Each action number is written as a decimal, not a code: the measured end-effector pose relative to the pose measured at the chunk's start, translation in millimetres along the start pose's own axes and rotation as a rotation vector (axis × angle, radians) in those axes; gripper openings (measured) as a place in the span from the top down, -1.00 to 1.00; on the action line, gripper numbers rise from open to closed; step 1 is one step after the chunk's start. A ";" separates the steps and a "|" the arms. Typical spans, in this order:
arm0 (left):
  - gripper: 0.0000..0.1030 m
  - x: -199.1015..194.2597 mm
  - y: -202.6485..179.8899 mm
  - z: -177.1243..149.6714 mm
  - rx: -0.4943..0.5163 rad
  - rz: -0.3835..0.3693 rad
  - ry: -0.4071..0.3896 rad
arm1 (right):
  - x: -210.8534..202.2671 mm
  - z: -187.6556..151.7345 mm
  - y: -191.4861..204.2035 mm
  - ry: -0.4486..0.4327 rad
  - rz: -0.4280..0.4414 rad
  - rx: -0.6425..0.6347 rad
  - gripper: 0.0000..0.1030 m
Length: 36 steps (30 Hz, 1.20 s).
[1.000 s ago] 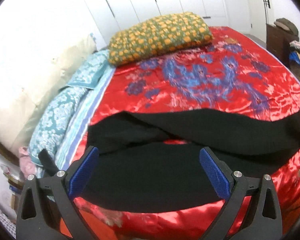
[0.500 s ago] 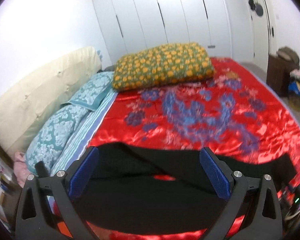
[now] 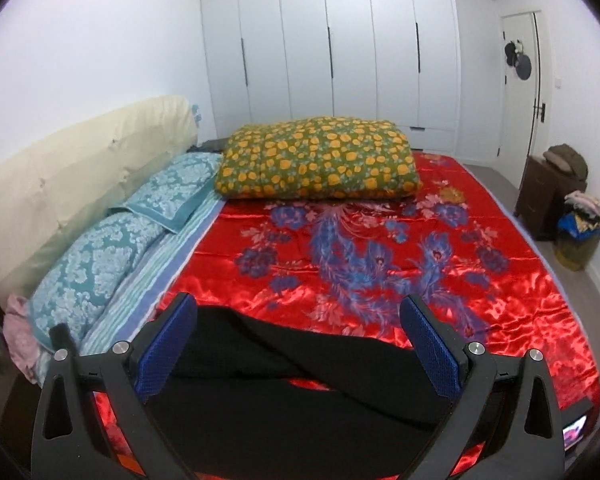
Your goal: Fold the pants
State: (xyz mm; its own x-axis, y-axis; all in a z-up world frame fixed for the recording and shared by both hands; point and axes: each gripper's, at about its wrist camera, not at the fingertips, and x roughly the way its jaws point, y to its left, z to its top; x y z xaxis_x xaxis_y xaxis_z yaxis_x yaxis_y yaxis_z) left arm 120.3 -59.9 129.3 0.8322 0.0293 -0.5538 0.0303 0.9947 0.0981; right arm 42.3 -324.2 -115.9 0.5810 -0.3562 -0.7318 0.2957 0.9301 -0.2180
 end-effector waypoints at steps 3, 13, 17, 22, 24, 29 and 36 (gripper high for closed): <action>-0.98 5.9 19.1 -6.9 -0.019 0.003 0.022 | -2.0 1.3 -0.7 -0.007 0.000 0.006 0.71; -0.98 46.8 18.6 -54.2 0.033 0.006 0.151 | -17.8 12.1 0.7 -0.038 0.010 0.004 0.71; -0.98 52.3 4.8 -65.6 0.056 -0.013 0.172 | -19.9 12.9 0.3 -0.035 0.016 0.005 0.71; -0.98 55.8 -5.1 -70.6 0.071 -0.022 0.163 | -19.1 13.4 -4.0 -0.024 0.031 0.026 0.71; -0.99 61.7 -5.6 -75.9 0.077 -0.022 0.160 | -21.5 14.4 -5.9 -0.033 0.037 0.036 0.71; -0.99 133.6 24.5 -107.2 0.000 -0.099 0.329 | -41.9 18.9 -12.5 -0.116 0.065 0.086 0.71; -0.98 286.6 118.2 -130.8 -0.321 -0.151 0.574 | -84.2 33.6 -22.9 -0.246 0.103 0.139 0.71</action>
State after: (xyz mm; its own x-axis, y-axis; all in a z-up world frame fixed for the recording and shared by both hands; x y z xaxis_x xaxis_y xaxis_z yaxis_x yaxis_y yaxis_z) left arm 290.0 79.0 -126.0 0.4025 -0.1530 -0.9025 -0.1165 0.9694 -0.2163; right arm 12.1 -318.5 -27.6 0.7746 -0.2877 -0.5632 0.3171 0.9472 -0.0477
